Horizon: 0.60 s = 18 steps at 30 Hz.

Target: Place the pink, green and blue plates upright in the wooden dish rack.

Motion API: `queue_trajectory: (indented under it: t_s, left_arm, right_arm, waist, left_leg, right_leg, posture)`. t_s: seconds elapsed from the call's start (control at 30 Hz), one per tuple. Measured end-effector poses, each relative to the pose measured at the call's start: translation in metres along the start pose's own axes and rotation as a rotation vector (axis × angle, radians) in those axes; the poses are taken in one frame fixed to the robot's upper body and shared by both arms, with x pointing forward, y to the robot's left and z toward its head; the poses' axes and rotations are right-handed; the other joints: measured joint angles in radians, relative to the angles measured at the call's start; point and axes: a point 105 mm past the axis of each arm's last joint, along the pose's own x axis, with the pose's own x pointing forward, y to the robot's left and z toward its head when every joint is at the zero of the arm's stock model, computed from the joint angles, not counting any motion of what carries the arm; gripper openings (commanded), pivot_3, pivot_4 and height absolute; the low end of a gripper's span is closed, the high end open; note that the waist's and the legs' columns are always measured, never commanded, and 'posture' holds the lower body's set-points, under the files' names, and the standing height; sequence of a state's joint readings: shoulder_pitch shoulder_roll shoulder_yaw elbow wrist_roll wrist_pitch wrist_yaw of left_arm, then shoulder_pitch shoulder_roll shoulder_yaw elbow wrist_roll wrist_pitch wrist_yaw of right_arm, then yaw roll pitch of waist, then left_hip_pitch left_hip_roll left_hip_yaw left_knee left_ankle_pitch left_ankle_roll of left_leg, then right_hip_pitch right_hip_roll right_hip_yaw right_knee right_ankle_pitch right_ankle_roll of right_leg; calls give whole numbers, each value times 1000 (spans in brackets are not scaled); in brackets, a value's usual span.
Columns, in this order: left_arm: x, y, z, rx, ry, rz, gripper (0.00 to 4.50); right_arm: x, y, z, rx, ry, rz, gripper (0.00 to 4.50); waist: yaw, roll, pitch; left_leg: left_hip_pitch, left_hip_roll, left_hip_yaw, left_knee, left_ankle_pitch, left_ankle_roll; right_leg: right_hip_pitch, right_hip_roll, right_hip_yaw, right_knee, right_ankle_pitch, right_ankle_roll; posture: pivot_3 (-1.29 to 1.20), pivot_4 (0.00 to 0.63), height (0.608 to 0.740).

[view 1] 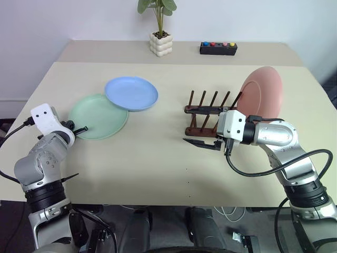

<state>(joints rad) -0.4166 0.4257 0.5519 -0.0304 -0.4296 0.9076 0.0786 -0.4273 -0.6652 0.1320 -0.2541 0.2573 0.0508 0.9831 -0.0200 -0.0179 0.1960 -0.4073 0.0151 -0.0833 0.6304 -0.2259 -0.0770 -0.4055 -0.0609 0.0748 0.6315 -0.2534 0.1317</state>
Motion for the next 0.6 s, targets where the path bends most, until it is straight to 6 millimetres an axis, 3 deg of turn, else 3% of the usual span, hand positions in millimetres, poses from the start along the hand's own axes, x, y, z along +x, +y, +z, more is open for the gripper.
queue_trajectory:
  t_s: [0.2, 0.47, 0.6]
  left_arm:
    - [-11, 0, 38, 23, -228, -82, 44]
    - [-60, -7, 92, 67, -537, -357, 44]
    - [-74, -24, 102, 86, -588, -438, 44]
  right_arm:
    - [2, 0, 1, 2, -9, -1, 3981]
    - [7, -1, 4, -47, -9, -5, 3981]
    - [15, -1, 11, -84, -40, -4, 3981]
  waist:
    - [2, 0, 0]
    - [3, 0, 0]
    - [4, 0, 0]
  left_leg:
    - [0, 0, 0, 0, 0, 0]
    - [0, 0, 1, 0, 0, 0]
    - [0, 0, 1, 1, 0, 0]
  right_leg:
    - [0, 0, 0, 0, 0, 0]
    - [0, -1, 0, 0, -1, -2]
    - [0, -1, 0, 0, -1, -1]
  posture:
    - [0, 150, 730]
    - [0, 150, 730]
    - [0, 150, 730]
